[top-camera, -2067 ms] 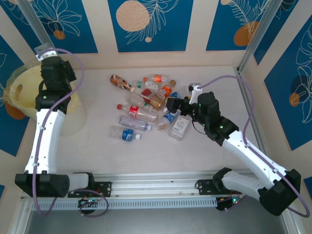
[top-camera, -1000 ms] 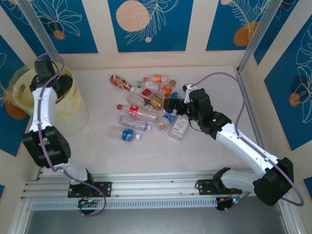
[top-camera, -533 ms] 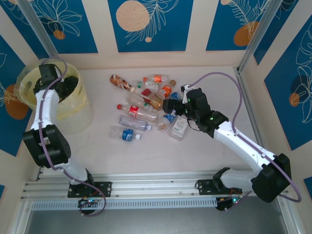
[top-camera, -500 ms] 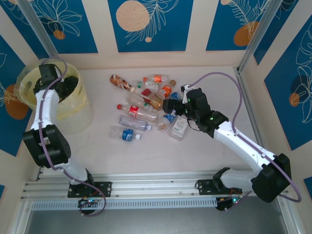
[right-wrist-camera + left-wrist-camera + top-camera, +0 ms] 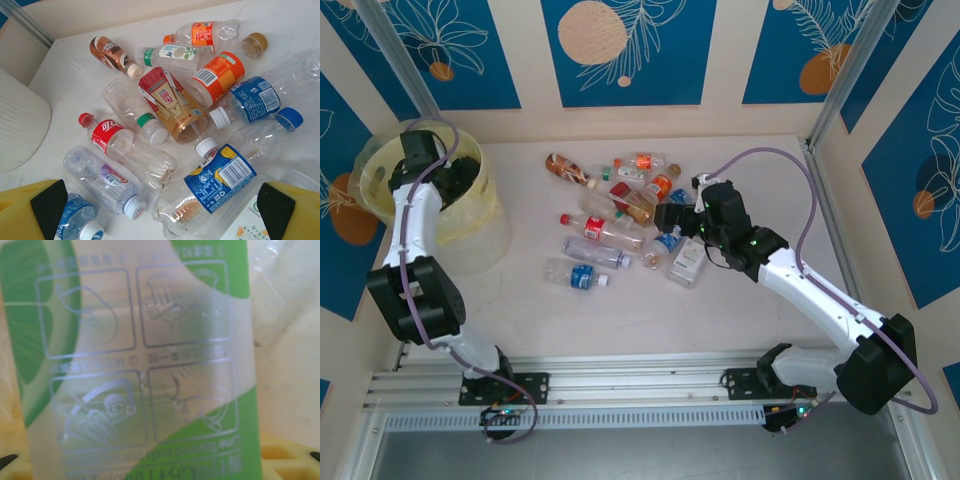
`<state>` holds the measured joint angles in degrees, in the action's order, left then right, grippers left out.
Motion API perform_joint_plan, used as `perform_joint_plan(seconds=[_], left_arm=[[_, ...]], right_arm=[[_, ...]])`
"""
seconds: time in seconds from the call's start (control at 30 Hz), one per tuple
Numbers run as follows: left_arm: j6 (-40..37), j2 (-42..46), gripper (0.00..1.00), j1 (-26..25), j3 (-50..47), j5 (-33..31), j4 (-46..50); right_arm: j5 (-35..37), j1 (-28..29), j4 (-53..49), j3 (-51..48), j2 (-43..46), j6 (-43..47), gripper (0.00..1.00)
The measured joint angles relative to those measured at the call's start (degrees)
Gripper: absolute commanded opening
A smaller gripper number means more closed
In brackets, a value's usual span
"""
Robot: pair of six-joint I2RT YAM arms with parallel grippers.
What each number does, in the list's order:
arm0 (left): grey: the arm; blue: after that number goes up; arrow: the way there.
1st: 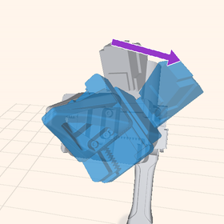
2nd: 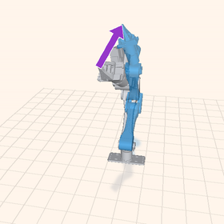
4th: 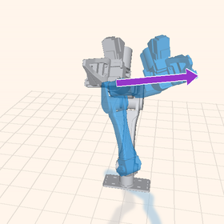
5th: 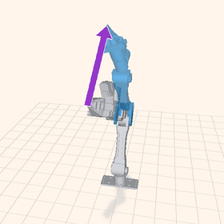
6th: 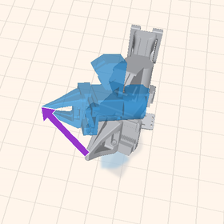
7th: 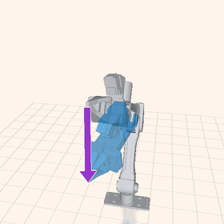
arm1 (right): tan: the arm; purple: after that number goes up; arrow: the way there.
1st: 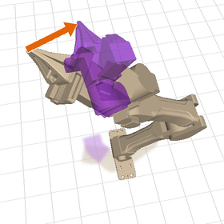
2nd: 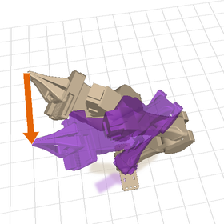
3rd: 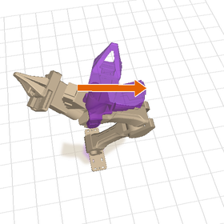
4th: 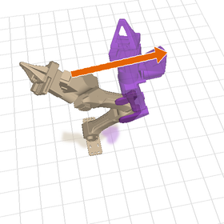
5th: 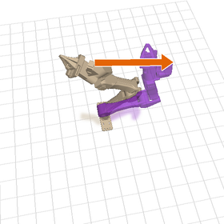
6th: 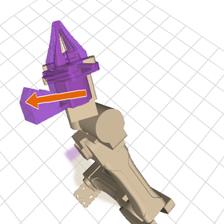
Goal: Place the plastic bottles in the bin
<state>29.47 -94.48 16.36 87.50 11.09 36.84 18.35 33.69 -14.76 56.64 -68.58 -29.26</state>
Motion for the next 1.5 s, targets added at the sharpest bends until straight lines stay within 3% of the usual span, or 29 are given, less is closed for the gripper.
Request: perform_joint_plan(seconds=[0.67, 0.83, 1.1, 1.3, 1.5], left_arm=[[-2.67, 4.46, 0.88, 0.0, 0.42, -6.75, 1.68], [-3.19, 6.12, 1.0, 0.0, 0.57, -8.44, 1.66], [-4.98, 10.43, 1.0, 0.02, 1.88, -9.73, 1.31], [-3.21, 21.2, 1.0, -0.07, -4.61, -5.57, -5.86], [-0.13, 29.38, 1.0, -3.67, -13.07, 5.18, -16.55]], right_arm=[[3.93, 0.07, -1.18, -2.64, 3.69, -0.24, 1.0], [5.7, -0.33, -3.17, -4.35, 5.25, -1.95, 1.0], [6.08, -4.02, -9.64, -9.27, 6.69, -8.94, 0.99], [3.63, -7.17, -13.92, -9.55, 1.95, -13.05, 0.99], [3.3, -7.37, -15.54, -7.76, -5.62, -18.32, 1.0]])
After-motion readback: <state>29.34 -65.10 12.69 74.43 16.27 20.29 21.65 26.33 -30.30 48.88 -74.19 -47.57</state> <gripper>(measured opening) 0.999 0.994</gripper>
